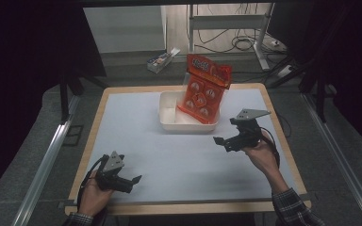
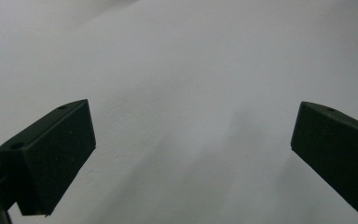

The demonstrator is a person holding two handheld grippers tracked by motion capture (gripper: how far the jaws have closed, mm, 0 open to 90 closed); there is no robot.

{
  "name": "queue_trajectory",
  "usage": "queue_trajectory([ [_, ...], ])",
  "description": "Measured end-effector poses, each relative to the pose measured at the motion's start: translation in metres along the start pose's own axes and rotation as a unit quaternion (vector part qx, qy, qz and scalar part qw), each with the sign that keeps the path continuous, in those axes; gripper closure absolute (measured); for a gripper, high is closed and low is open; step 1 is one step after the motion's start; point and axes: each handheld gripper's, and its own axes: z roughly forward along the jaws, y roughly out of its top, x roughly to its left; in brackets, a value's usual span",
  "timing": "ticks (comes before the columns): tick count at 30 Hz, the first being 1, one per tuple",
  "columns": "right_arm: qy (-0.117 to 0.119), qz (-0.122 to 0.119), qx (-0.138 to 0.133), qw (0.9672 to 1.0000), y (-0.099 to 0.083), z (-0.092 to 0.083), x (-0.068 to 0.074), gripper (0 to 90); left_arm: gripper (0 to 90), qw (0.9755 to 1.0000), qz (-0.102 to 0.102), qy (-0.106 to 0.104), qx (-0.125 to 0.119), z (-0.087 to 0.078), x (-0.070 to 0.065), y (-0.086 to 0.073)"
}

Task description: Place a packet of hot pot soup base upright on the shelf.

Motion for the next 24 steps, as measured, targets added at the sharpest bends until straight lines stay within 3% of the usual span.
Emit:
queue_trajectory([
  [15, -0.018, 0.013, 0.007, 0.9997, -0.034, -0.014, 0.012, 0.0, 0.0, 0.9999, 0.002, 0.005, -0.011, -0.002, -0.001, 0.001],
  [24, -0.020, 0.002, 0.009, 0.9998, -0.055, -0.020, 0.024, 0.0, 0.0, 0.9999, 0.007, 0.006, -0.014, -0.002, -0.003, 0.001],
])
